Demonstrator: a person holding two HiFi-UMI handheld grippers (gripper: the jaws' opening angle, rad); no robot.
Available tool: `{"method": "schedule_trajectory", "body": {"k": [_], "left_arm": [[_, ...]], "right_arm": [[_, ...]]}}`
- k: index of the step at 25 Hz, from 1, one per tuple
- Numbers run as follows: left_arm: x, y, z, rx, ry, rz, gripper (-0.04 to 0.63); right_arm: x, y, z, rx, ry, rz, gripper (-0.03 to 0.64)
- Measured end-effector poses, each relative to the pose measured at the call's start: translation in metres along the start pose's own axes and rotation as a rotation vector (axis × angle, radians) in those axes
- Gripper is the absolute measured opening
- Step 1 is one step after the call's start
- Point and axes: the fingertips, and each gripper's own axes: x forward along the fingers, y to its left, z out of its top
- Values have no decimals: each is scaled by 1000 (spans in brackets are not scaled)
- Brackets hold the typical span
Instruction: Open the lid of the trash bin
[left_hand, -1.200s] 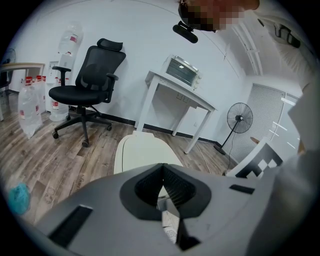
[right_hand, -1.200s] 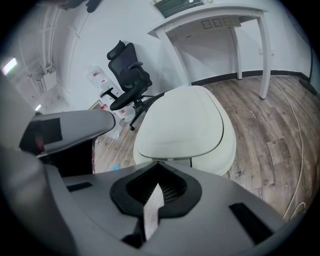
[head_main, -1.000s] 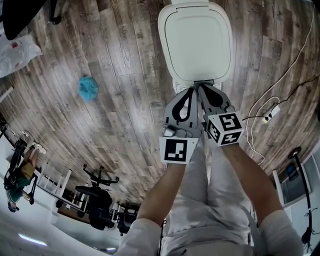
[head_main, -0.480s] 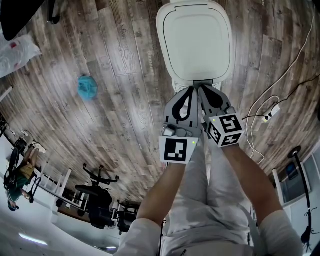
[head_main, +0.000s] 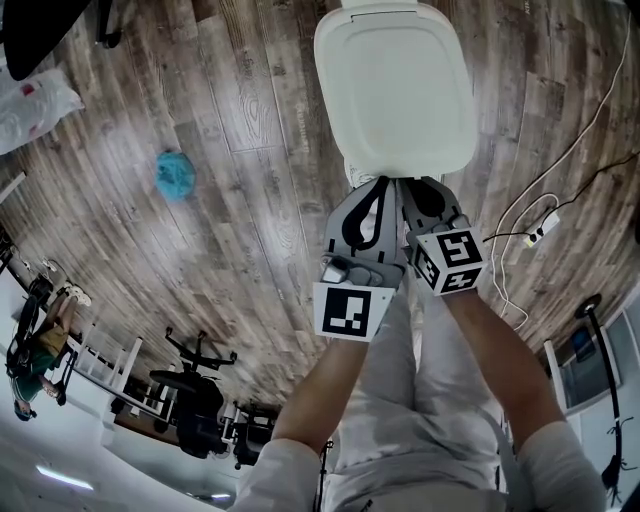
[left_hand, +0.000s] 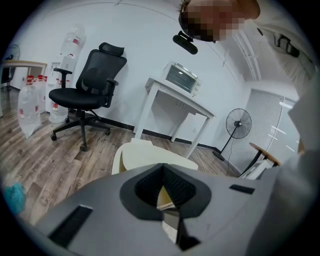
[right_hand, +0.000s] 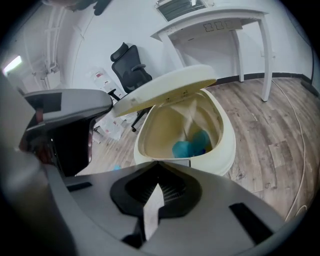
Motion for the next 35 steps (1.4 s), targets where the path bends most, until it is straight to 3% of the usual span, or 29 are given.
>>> {"method": "schedule_trajectory", "body": {"k": [8,18,24,35], "left_arm": [[-21,-2,39,36,-76,-22,-2],[-30,-9,63,102,-114,-30,-2],[-53,-17,101,130,-127,-31,-2],[-104,-50,213,192,-218,-39,-2]], "right_arm": [[-1,1,3,11,-7,-1,15],[-8,-5,10,15,-10,-26,15],[-55,2,51,47,-78,-47,15],[-157,55,181,11,-285,-23,15]]}}
